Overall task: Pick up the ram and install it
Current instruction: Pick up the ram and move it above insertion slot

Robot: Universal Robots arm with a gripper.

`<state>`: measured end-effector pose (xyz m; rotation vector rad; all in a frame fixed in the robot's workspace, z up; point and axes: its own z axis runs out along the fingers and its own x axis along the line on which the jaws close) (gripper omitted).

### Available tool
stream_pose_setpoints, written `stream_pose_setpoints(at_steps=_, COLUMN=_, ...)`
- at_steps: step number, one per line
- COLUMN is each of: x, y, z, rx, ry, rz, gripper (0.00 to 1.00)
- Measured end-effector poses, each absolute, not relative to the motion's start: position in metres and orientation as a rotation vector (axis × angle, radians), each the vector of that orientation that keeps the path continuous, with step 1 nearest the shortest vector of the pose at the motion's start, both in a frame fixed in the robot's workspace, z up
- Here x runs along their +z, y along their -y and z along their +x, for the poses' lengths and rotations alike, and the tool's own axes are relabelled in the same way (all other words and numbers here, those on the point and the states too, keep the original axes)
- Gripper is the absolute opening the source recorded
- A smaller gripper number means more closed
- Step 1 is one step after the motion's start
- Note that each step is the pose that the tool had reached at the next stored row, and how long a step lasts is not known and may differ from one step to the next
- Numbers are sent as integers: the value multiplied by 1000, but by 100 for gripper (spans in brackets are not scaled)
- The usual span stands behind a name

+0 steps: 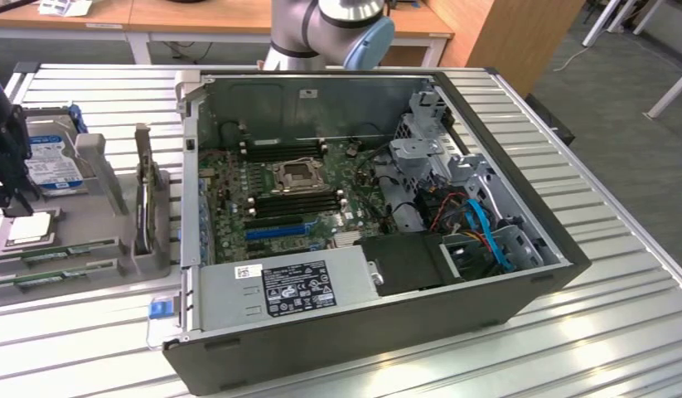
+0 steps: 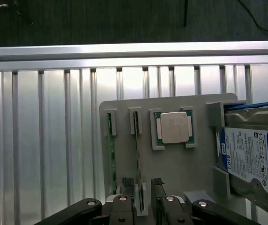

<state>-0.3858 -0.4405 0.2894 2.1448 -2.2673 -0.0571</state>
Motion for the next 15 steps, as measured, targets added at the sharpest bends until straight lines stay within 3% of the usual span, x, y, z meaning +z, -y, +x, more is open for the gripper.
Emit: stream_pose_setpoints(at_steps=15, x=273, y=441, z=-386, rx=-57, ry=2267, rz=2145, gripper=29)
